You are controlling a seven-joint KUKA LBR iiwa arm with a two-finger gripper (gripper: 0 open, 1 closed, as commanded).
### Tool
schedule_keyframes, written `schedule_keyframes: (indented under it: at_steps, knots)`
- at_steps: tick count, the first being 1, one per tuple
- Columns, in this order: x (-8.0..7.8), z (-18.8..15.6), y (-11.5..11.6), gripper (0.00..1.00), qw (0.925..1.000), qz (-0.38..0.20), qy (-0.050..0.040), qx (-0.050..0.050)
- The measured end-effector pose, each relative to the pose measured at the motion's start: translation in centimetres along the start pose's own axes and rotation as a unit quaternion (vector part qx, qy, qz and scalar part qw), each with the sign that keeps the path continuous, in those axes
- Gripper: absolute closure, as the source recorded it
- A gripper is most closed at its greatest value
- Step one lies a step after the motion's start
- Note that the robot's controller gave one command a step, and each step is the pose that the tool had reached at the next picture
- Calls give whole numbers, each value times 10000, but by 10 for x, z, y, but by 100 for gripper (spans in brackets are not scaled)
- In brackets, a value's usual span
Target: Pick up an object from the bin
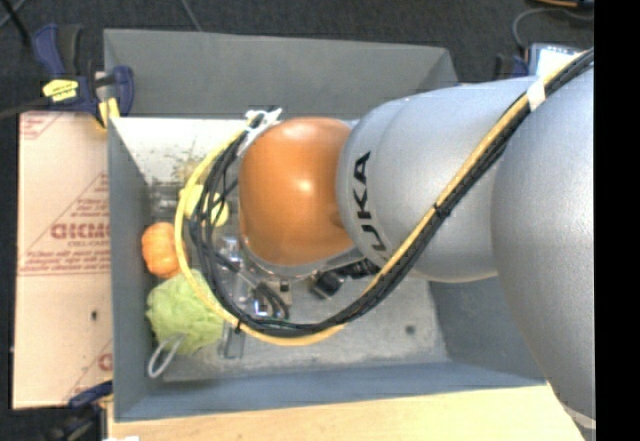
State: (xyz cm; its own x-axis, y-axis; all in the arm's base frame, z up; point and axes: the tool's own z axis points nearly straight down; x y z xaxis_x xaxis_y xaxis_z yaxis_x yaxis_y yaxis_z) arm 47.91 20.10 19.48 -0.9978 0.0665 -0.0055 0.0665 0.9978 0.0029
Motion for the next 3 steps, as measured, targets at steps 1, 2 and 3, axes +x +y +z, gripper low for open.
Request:
schedule_keyframes:
  at_steps: [1, 2, 3]
  knots:
    - [1, 19, 7, 0, 9999, -169, 27, 17]
    - [-2, 38, 23, 0, 9845, -1755, 7, 9]
    - [-5, 48, 26, 0, 9764, -2158, 20, 7]
